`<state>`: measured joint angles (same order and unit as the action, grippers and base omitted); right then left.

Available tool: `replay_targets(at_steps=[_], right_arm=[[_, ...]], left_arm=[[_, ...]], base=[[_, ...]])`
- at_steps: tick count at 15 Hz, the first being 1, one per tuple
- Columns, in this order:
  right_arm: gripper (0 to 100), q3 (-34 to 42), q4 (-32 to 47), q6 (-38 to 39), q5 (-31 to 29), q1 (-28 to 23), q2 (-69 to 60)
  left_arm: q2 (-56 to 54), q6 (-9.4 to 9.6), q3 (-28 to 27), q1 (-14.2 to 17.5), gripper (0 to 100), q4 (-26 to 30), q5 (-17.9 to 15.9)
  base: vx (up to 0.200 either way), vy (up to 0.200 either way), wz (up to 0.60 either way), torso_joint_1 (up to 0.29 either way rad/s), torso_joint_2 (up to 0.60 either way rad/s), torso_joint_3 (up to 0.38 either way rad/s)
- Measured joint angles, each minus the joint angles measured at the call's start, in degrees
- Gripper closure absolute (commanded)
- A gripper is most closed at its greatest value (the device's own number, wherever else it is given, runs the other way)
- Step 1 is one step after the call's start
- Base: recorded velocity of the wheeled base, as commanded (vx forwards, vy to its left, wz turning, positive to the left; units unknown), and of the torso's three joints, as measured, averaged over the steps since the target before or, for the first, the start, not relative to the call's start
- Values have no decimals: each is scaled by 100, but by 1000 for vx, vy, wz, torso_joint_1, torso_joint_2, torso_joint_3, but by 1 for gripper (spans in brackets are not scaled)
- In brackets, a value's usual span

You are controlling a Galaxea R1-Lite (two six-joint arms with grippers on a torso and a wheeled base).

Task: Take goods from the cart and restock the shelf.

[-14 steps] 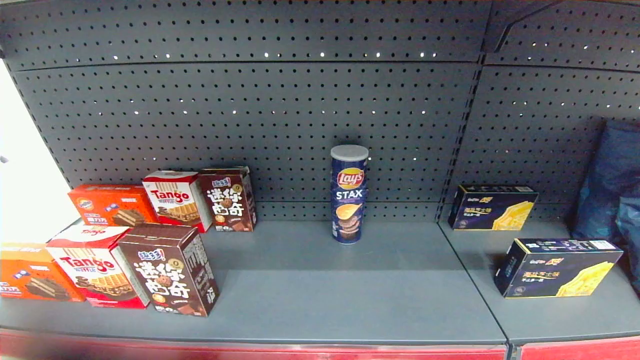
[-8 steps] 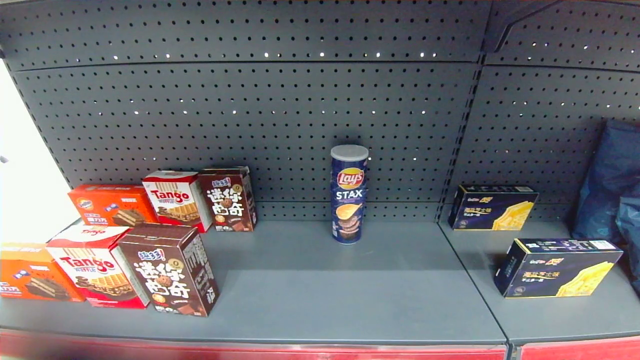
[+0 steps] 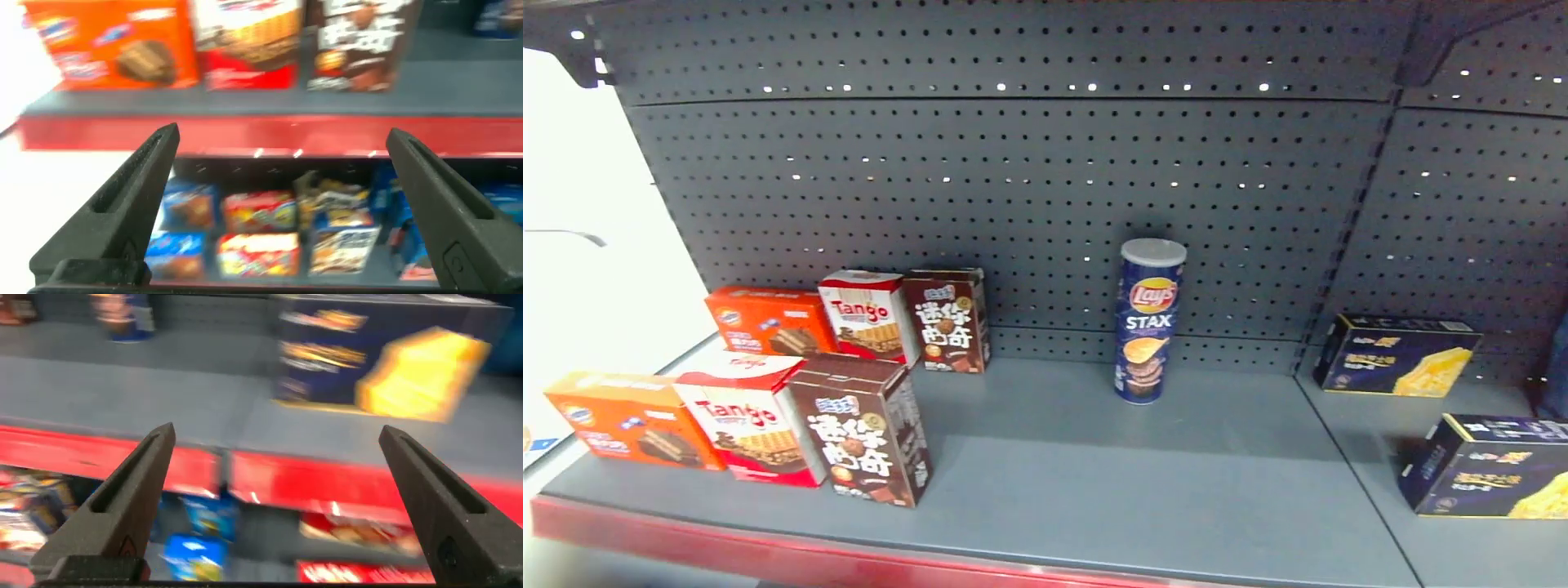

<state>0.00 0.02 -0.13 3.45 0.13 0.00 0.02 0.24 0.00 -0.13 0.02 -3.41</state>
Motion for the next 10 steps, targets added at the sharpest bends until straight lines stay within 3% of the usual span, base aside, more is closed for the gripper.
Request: replay_targets(at_steps=[10], right_arm=[[0, 0, 5, -2, -4, 2, 0]], left_arm=[[0, 2, 0, 2, 0, -2, -2]], base=[[0, 0, 600, 2, 2, 2]])
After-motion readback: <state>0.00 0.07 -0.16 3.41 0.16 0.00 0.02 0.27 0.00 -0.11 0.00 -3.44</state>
